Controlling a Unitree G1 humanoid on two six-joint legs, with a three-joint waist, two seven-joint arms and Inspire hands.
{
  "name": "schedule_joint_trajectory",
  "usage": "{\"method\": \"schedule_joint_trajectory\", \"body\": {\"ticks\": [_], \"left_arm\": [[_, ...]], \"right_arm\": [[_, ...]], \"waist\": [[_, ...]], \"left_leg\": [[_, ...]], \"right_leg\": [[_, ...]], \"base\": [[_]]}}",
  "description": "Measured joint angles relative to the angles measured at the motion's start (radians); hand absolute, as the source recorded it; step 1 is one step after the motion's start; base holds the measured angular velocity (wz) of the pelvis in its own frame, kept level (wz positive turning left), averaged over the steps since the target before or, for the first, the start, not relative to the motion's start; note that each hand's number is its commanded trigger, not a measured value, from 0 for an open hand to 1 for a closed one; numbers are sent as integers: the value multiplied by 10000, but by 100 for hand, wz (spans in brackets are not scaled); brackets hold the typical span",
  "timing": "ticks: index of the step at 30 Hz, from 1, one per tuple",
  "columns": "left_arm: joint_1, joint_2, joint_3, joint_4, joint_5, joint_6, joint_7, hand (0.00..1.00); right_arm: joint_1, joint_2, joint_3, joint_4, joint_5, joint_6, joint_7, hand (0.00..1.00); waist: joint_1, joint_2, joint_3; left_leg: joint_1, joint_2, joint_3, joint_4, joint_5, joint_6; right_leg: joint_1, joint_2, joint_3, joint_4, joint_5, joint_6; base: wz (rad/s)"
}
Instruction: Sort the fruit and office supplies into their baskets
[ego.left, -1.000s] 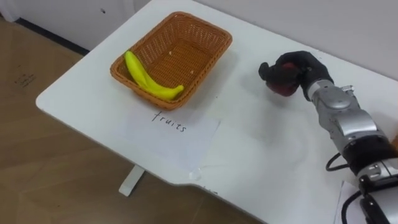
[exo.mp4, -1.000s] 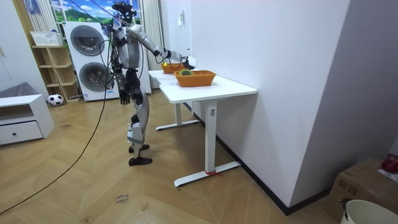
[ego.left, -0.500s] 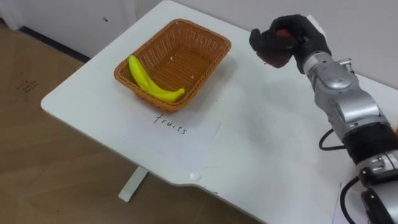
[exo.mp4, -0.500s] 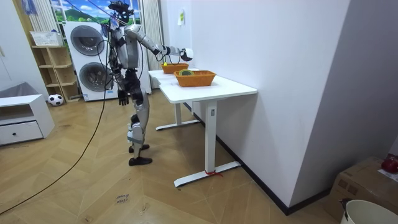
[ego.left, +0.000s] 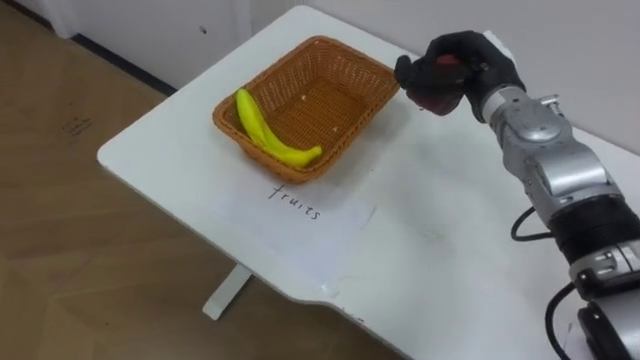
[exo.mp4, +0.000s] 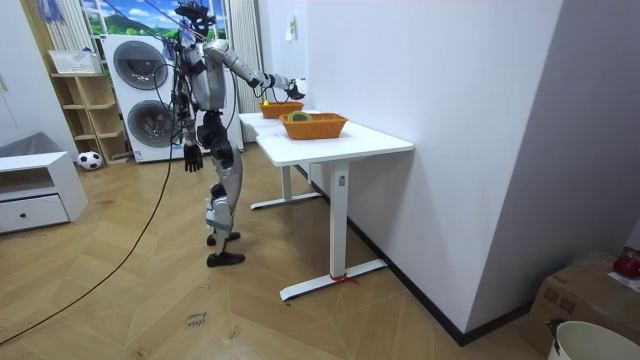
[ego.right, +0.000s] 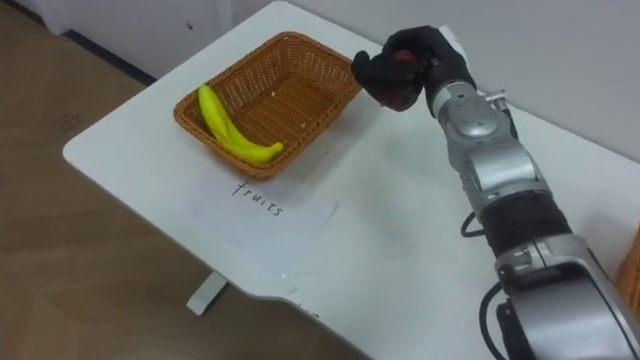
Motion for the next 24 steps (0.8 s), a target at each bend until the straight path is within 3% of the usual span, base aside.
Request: {"method": "schedule_joint_trajectory", "body": {"ticks": [4,8,15,17,24], "left_arm": [[11,10,-7,45,-19,-22,-18,0],[42,13,-16,47,-107,-126,-27,0],[249,63,-16,45,-102,-210,-122,0],[241,114,-11,39,-100,-236,-129,0],[290,261,47,-2,-90,-335,-505,0]], "right_arm": [[-1,192,77,45,192,-9,-10,100],[-1,326,96,154,151,-9,-35,100],[-33,334,99,153,156,-20,-351,100],[-47,332,101,153,170,-42,-473,100],[-46,518,392,122,15,-55,-621,100]], "waist": [[226,-115,32],[436,-270,122],[491,-281,122],[627,-332,84],[748,-294,103]], "left_leg": [[105,-21,-41,15,0,1],[16,-56,-129,113,-11,10],[-237,-145,-337,368,-15,36],[-298,-141,-328,377,-10,42],[-309,-152,-258,390,-11,48]], "right_leg": [[155,-67,-284,7,-14,23],[174,-62,-511,34,-31,51],[124,-110,-782,210,-30,50],[26,-112,-836,210,-28,47],[-13,-158,-885,237,-28,47]], "base": [[7],[9],[10],[-3],[-1]]}}
